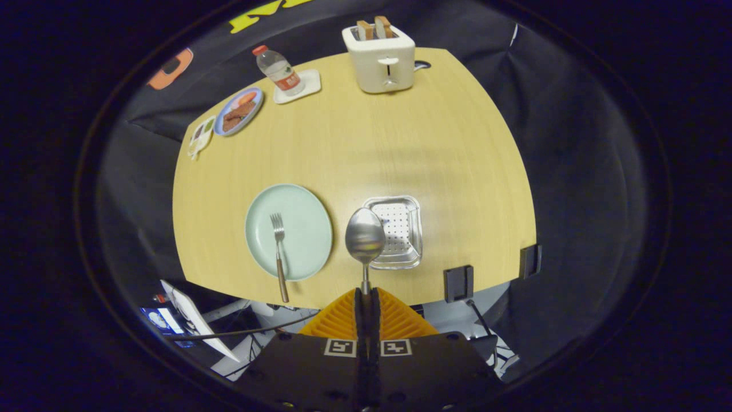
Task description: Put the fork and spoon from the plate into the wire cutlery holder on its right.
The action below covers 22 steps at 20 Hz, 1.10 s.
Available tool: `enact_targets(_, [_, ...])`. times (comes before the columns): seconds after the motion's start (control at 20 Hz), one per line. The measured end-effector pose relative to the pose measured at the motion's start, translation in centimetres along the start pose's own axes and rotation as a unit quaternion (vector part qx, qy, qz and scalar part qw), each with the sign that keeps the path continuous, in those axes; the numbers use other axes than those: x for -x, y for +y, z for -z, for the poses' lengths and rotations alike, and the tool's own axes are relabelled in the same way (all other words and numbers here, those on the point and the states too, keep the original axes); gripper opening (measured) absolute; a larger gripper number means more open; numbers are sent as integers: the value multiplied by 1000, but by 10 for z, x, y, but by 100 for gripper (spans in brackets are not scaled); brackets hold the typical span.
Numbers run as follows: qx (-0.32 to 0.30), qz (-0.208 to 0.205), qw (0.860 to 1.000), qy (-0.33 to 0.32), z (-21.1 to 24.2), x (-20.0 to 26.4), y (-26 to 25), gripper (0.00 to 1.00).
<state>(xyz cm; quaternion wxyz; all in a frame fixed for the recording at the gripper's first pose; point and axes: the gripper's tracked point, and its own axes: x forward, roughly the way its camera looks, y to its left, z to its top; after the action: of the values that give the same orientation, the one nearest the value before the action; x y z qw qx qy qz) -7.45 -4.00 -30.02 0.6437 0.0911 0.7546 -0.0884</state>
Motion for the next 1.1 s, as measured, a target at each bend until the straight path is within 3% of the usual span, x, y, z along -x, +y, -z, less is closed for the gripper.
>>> enact_targets(0.45, [-50,-3,997,62,-11,-49,-11,1])
enact_targets(0.8, [-55,-21,998,26,-22,-48,-12,10])
enact_targets(1.0, [-9,-26,997,-69,-35,-22,2,41])
enact_targets(1.1, [24,-33,991,-128,-40,-5,19,64])
